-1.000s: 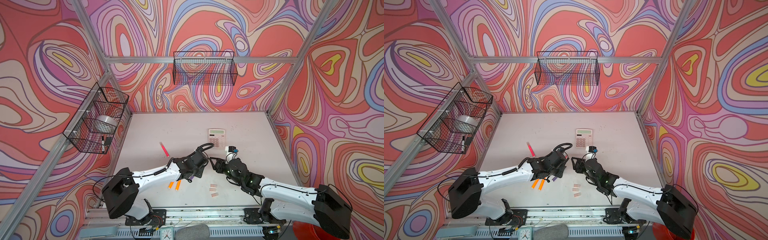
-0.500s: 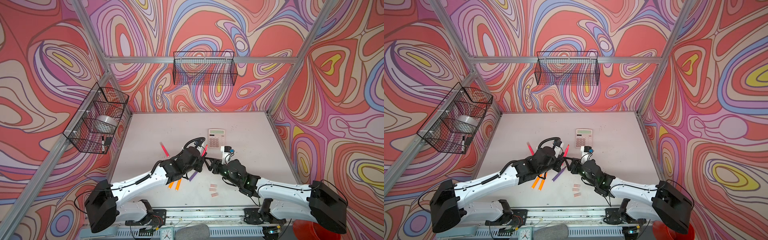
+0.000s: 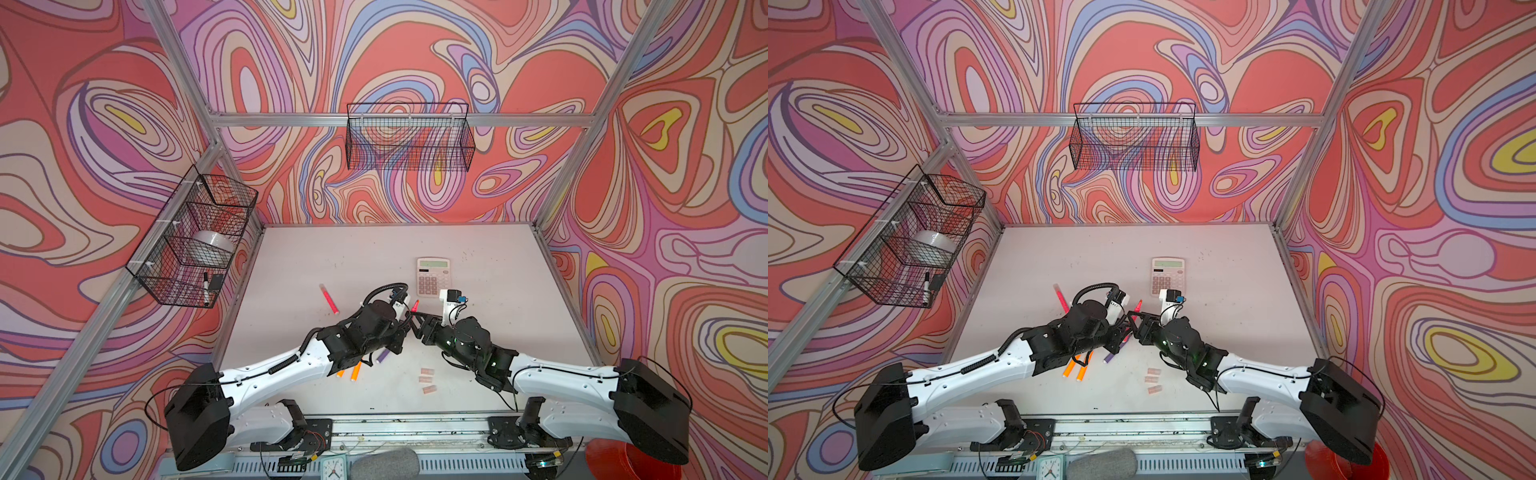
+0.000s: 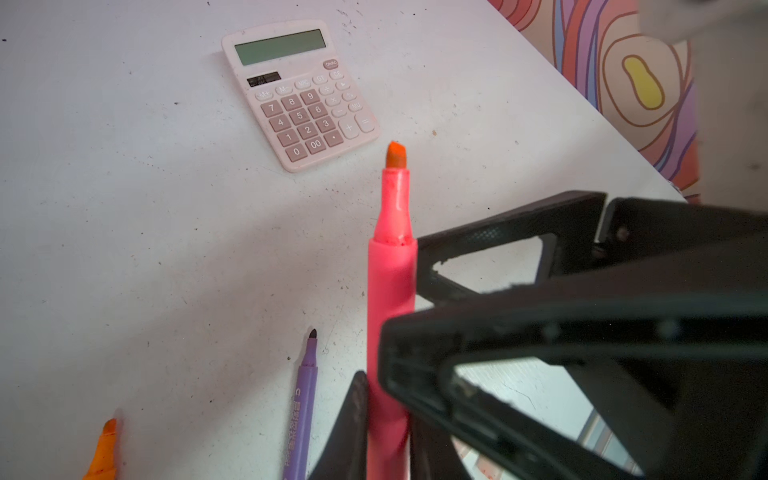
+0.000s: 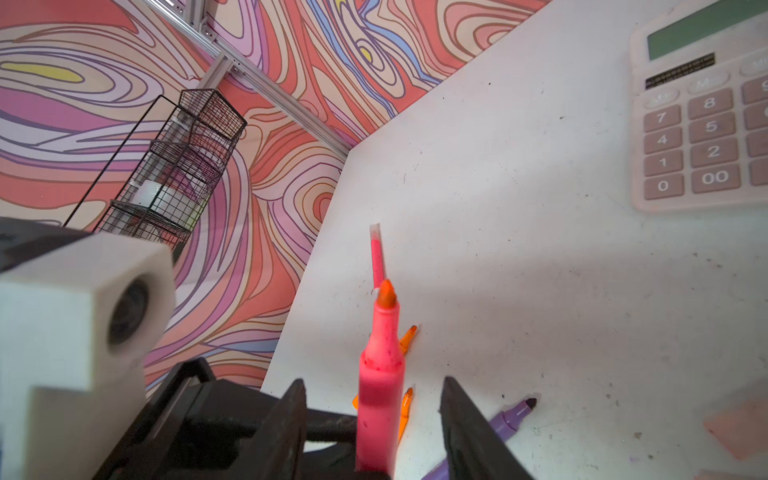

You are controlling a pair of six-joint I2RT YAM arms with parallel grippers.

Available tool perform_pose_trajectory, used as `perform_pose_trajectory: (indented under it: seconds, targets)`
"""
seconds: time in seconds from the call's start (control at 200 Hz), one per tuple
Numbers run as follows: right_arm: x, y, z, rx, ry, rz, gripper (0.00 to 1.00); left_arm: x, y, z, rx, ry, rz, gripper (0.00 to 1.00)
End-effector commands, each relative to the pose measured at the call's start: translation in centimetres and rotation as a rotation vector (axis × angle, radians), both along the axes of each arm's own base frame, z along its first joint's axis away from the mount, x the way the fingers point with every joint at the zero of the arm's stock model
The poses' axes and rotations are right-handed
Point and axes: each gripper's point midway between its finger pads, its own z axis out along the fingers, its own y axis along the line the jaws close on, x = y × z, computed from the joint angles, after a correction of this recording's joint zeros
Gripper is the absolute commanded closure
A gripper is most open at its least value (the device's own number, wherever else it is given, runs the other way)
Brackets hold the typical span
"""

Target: Insert the pens into the pen caps

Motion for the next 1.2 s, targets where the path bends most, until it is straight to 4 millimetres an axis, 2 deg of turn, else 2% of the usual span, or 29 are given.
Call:
perform_pose_trajectory:
  seconds: [0.0,0.13,0.215,0.28,0.416,0.521,0.566,0.716,0.791,0.856,0.986,1.046,1.152,1.197]
  targets:
    - [0.4,0.7,1.0,0.015,-0.027,0.0,0.65,-0.1,-0.3,0.6,-0.022,-0.025,-0.028,0.95]
    - [0.6,0.8,0.7,-0.007,-0.021,-0.004,0.85,-0.2,-0.1,0.3,-0.014,-0.028,-0.024,0.92]
    - [0.5,1.0,0.6,-0.013,-0.019,0.004,0.94,-0.2,0.1,0.0,-0.014,-0.035,-0.026,0.83]
    - [0.5,1.2,0.7,-0.02,-0.02,0.013,1.0,-0.2,0.2,-0.1,-0.012,-0.044,-0.022,0.73]
    - [0.2,1.4,0.8,-0.012,-0.026,0.026,1.0,0.1,0.5,-0.2,-0.018,-0.08,-0.014,0.41]
    - [-0.1,1.6,1.1,-0.006,-0.032,0.034,1.0,0.4,0.5,0.3,-0.051,-0.122,-0.002,0.28]
    - [-0.3,1.6,1.2,-0.005,-0.034,0.035,1.0,0.1,0.2,0.6,-0.069,-0.142,-0.036,0.26]
    - [-0.9,2.2,1.4,0.008,-0.038,0.058,1.0,-0.3,0.1,1.3,-0.107,-0.194,-0.065,0.25]
    - [-1.2,2.4,1.5,0.019,-0.041,0.069,1.0,-0.3,0.1,1.7,-0.123,-0.216,-0.067,0.32]
    - [-1.4,2.6,1.6,0.03,-0.041,0.079,1.0,-0.1,0.2,1.8,-0.124,-0.219,-0.055,0.46]
    - [-1.6,3.0,1.6,0.042,-0.042,0.092,1.0,-0.1,0.0,1.8,-0.131,-0.224,-0.067,0.47]
    - [-1.6,3.1,1.6,0.046,-0.04,0.095,1.0,-0.1,-0.2,1.7,-0.131,-0.222,-0.071,0.54]
    - [-1.8,3.4,1.5,0.048,-0.037,0.106,1.0,0.0,-0.5,1.7,-0.137,-0.225,-0.078,0.58]
    - [-1.8,3.5,1.5,0.053,-0.039,0.107,1.0,0.1,-0.5,1.7,-0.136,-0.23,-0.074,0.63]
